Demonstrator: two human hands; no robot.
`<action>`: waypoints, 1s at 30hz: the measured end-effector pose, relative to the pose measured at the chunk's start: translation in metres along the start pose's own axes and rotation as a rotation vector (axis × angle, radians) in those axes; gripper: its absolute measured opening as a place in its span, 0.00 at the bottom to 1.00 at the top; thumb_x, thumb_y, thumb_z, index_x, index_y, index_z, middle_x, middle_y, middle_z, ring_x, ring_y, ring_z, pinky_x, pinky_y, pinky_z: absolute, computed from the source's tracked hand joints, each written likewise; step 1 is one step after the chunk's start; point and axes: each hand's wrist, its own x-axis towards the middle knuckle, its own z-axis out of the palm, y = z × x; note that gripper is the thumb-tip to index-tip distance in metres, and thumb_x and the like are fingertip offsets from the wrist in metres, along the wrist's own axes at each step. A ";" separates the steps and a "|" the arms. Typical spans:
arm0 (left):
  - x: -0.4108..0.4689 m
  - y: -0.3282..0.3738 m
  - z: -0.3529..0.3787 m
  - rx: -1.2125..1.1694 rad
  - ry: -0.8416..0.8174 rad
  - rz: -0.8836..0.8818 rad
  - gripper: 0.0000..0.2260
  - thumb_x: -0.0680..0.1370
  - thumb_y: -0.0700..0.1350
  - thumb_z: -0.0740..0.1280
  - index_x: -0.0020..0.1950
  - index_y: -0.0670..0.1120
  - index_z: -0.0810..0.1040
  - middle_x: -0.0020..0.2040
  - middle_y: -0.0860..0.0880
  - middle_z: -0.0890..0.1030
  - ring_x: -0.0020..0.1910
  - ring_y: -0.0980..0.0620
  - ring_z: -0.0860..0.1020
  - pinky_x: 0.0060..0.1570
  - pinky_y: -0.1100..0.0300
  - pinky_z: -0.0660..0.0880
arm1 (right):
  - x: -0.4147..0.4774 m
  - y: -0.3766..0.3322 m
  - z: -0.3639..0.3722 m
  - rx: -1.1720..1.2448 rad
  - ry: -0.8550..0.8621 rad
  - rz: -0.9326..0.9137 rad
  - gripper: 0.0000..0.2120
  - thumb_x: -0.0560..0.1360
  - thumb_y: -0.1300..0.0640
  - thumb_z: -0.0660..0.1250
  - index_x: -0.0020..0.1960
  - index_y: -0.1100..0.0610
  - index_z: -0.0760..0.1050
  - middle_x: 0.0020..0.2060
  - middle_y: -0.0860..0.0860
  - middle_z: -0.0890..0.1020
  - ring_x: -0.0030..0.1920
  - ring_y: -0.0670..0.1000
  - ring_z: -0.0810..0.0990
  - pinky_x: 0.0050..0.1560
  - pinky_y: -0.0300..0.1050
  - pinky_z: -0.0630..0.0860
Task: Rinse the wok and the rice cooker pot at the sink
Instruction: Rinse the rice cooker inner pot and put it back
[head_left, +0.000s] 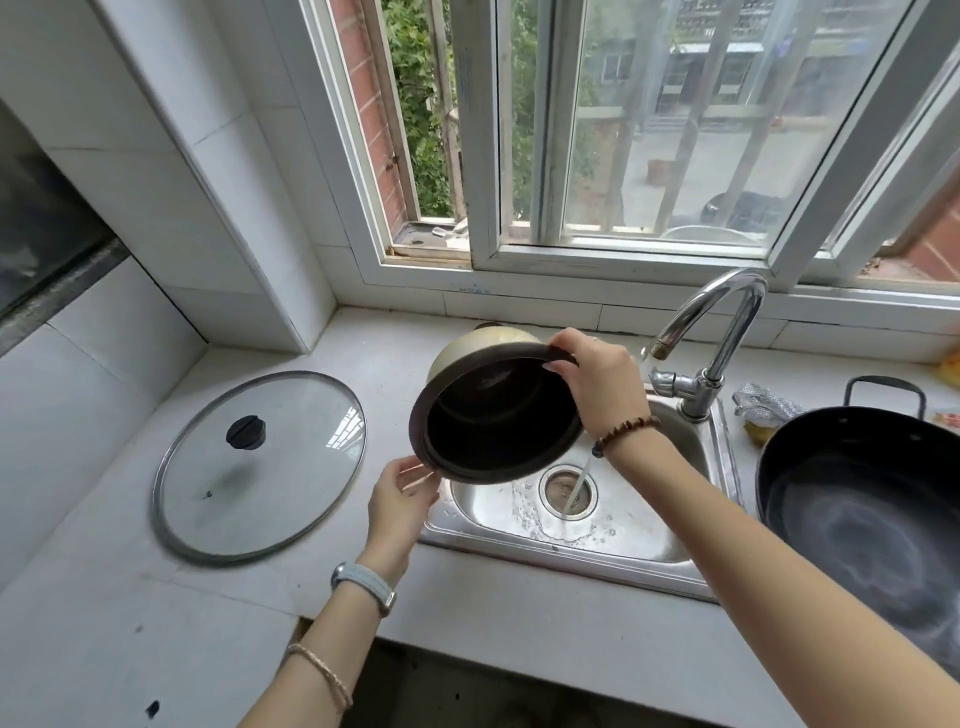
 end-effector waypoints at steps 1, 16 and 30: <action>-0.003 0.001 0.001 0.039 -0.002 0.053 0.09 0.75 0.44 0.72 0.54 0.46 0.77 0.53 0.49 0.83 0.51 0.53 0.83 0.55 0.51 0.79 | 0.002 0.001 0.000 -0.001 -0.009 0.018 0.07 0.75 0.56 0.68 0.51 0.57 0.78 0.43 0.55 0.83 0.46 0.59 0.80 0.48 0.53 0.76; 0.014 0.026 0.016 0.119 0.181 0.110 0.06 0.79 0.43 0.68 0.45 0.42 0.75 0.41 0.44 0.84 0.40 0.49 0.85 0.42 0.57 0.82 | -0.027 0.029 0.018 0.138 -0.203 0.200 0.18 0.76 0.60 0.67 0.65 0.60 0.72 0.58 0.55 0.79 0.60 0.53 0.76 0.63 0.45 0.70; 0.034 0.041 0.056 0.472 0.046 -0.072 0.09 0.74 0.38 0.70 0.35 0.38 0.77 0.35 0.40 0.83 0.31 0.45 0.84 0.44 0.48 0.82 | -0.124 0.126 0.039 0.480 -0.471 0.950 0.13 0.77 0.60 0.65 0.58 0.66 0.75 0.38 0.56 0.82 0.39 0.55 0.83 0.49 0.54 0.81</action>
